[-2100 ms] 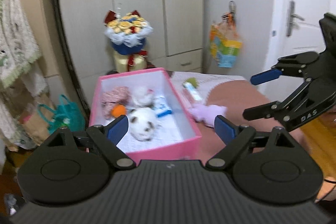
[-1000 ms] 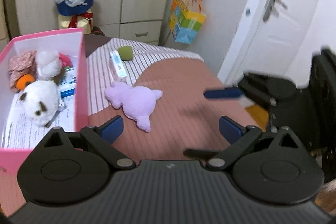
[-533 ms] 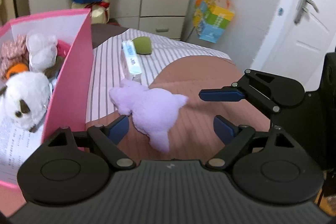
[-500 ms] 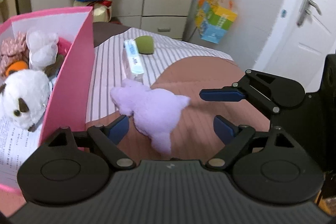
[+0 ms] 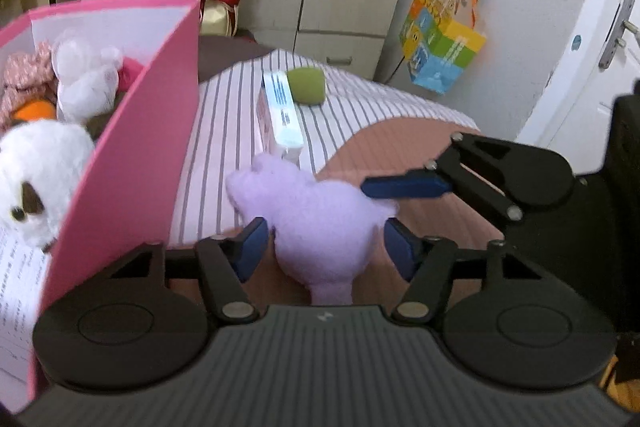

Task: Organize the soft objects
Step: 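Close the left gripper on the lilac plush bunny's body, then lift the bunny with the left gripper and carry it over the pink box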

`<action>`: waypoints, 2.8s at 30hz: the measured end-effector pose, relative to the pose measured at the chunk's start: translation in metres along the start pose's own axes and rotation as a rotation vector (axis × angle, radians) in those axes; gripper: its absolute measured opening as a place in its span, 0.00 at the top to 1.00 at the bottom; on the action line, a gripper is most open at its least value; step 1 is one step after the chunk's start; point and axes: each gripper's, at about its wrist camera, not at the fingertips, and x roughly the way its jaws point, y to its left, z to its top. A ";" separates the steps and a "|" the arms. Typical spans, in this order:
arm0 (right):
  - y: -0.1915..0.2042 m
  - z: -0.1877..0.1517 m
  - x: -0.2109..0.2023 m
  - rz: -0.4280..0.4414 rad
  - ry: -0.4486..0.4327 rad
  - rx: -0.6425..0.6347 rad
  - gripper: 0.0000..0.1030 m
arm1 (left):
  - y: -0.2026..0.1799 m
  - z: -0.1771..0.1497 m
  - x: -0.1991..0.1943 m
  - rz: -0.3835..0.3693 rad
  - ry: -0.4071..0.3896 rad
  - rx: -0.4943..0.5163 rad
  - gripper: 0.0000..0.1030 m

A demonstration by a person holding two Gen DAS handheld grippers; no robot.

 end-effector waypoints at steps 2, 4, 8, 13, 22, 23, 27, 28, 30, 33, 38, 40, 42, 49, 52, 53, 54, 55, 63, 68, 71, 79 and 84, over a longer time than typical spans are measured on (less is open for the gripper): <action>-0.006 -0.001 0.004 0.031 -0.002 0.030 0.11 | 0.001 -0.001 0.003 0.008 0.003 -0.008 0.44; -0.011 -0.002 0.008 0.048 0.001 0.045 0.07 | 0.003 -0.002 0.005 0.011 0.006 -0.014 0.48; -0.014 -0.003 0.017 0.078 0.009 0.099 0.01 | 0.013 -0.006 0.013 -0.044 0.027 -0.112 0.51; -0.013 -0.005 0.023 0.067 0.031 0.103 0.00 | 0.008 -0.011 0.013 -0.030 0.006 -0.102 0.56; -0.025 -0.004 0.029 0.131 0.052 0.148 0.03 | 0.009 -0.013 0.009 -0.033 -0.005 -0.127 0.58; -0.023 -0.004 0.027 0.117 0.046 0.155 0.05 | 0.009 -0.014 0.008 -0.032 -0.004 -0.126 0.58; -0.016 -0.006 0.020 0.059 0.036 0.181 0.15 | 0.008 -0.016 0.004 -0.051 0.015 -0.136 0.58; -0.014 -0.007 0.018 0.045 0.035 0.186 0.18 | 0.007 -0.017 0.002 -0.053 0.017 -0.127 0.58; -0.010 -0.008 0.013 0.016 0.039 0.202 0.23 | 0.005 -0.018 -0.002 -0.066 0.026 -0.116 0.58; 0.002 -0.009 0.005 -0.042 0.044 0.213 0.29 | 0.002 -0.020 -0.009 -0.097 0.044 -0.105 0.59; 0.022 -0.013 -0.009 -0.117 0.043 0.244 0.32 | -0.003 -0.028 -0.019 -0.118 0.071 -0.086 0.59; 0.032 -0.014 -0.014 -0.146 0.044 0.234 0.32 | -0.005 -0.031 -0.024 -0.123 0.079 -0.082 0.59; 0.040 -0.015 -0.019 -0.168 0.035 0.235 0.32 | -0.007 -0.033 -0.030 -0.123 0.082 -0.066 0.59; 0.056 -0.011 -0.037 -0.176 0.017 0.298 0.33 | -0.015 -0.042 -0.057 -0.130 0.076 0.006 0.60; 0.068 -0.009 -0.045 -0.185 0.008 0.303 0.34 | -0.017 -0.045 -0.068 -0.135 0.085 0.023 0.60; 0.072 -0.008 -0.047 -0.187 0.008 0.307 0.35 | -0.018 -0.046 -0.073 -0.135 0.088 0.032 0.60; 0.076 -0.008 -0.050 -0.189 0.010 0.315 0.36 | -0.018 -0.048 -0.077 -0.139 0.090 0.043 0.60; 0.079 -0.007 -0.053 -0.191 0.010 0.323 0.37 | -0.019 -0.050 -0.081 -0.143 0.092 0.052 0.60; 0.112 0.000 -0.074 -0.214 -0.015 0.336 0.46 | -0.019 -0.058 -0.115 -0.167 0.083 0.109 0.61; 0.129 0.015 -0.087 -0.228 -0.033 0.319 0.59 | -0.018 -0.058 -0.142 -0.176 0.037 0.144 0.63; 0.137 0.026 -0.093 -0.243 -0.036 0.284 0.60 | -0.016 -0.057 -0.156 -0.184 0.019 0.151 0.63; 0.163 0.061 -0.116 -0.252 -0.036 0.186 0.62 | -0.006 -0.045 -0.200 -0.229 0.007 0.184 0.62; 0.169 0.090 -0.133 -0.232 -0.083 0.171 0.62 | 0.006 -0.028 -0.231 -0.240 -0.045 0.193 0.62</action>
